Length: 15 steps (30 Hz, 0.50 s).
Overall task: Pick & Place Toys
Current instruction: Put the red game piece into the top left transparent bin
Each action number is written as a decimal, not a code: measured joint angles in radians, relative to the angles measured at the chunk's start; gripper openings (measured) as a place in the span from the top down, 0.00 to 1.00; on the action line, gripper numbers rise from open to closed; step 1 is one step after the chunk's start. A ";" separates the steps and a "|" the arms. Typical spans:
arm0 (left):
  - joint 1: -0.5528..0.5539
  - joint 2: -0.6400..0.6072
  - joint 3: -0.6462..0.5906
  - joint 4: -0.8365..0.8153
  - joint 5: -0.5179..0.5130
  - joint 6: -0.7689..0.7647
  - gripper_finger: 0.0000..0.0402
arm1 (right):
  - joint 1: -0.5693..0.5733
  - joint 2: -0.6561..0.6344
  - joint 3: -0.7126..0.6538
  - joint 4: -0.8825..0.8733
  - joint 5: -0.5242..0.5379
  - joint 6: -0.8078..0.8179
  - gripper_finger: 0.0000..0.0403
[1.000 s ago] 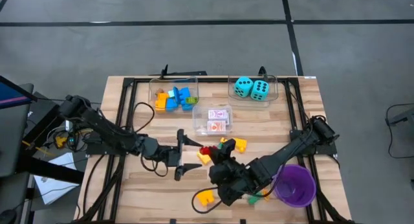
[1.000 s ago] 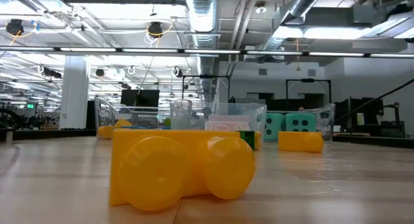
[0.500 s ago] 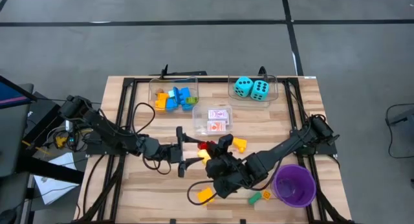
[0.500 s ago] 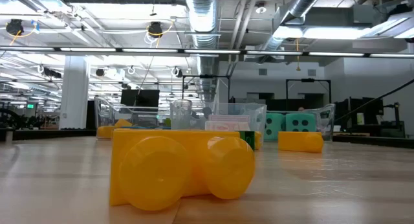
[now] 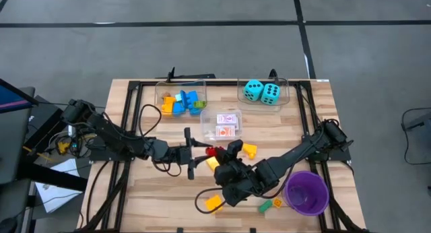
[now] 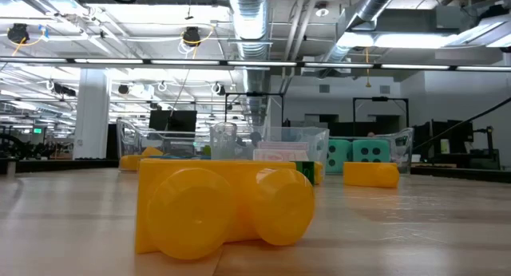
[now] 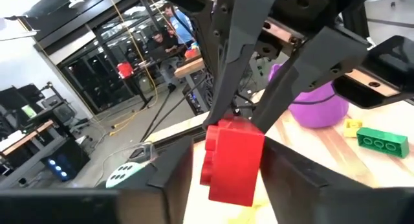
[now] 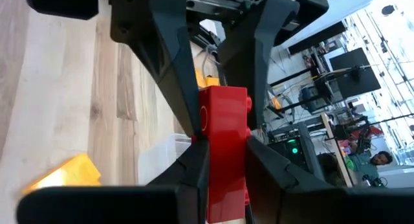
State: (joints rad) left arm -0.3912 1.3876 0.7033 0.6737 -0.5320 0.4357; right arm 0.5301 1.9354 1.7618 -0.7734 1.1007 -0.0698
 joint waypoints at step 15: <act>0.000 0.000 0.000 -0.003 -0.013 0.024 0.78 | 0.002 0.000 0.000 0.000 0.034 0.043 0.62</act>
State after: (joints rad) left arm -0.3916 1.3876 0.7033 0.6708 -0.5454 0.4602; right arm 0.5323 1.9356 1.7618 -0.7734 1.1343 -0.0264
